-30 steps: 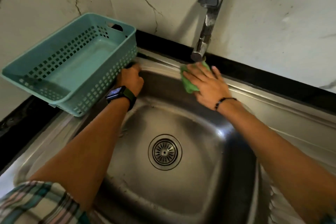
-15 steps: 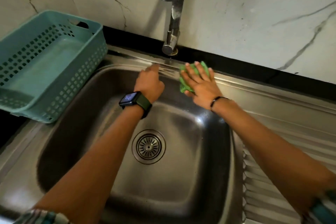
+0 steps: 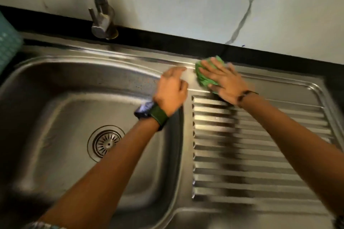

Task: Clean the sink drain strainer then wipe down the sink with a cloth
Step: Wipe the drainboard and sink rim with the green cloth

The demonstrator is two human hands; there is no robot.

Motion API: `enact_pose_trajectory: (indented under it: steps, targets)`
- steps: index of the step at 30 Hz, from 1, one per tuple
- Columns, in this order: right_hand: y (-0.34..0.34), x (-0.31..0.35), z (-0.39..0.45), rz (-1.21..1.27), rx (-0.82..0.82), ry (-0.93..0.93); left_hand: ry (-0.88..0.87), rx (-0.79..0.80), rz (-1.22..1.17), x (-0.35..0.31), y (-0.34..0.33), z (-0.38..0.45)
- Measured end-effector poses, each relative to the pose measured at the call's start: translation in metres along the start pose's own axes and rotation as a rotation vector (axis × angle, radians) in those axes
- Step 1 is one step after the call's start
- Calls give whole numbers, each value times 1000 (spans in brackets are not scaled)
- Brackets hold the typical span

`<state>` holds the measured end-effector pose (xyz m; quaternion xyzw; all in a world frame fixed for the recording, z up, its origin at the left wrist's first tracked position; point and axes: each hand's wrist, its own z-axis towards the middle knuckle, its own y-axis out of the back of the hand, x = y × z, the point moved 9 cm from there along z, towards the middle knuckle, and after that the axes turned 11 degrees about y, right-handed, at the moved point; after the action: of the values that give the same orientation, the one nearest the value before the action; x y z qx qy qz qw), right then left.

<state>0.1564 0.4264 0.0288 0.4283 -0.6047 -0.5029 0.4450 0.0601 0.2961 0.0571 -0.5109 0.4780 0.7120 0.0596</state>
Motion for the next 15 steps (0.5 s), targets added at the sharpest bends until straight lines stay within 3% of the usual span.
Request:
enact_pose_trajectory:
  steps: [4, 7, 9, 12, 15]
  targets:
    - [-1, -93, -98, 188, -46, -416, -48, 75, -38, -29, -50, -29]
    - [-4, -91, -104, 195, -120, -622, 20, 116, 25, -22, -71, -31]
    - [-8, -53, -77, 149, -150, -555, 24, 97, 70, -19, -76, -29]
    - [-23, 18, -29, 118, -90, -295, 55, 80, 92, -19, -82, -27]
    - [-24, 38, -12, 88, -29, -135, 68, 30, 115, -14, -83, -26]
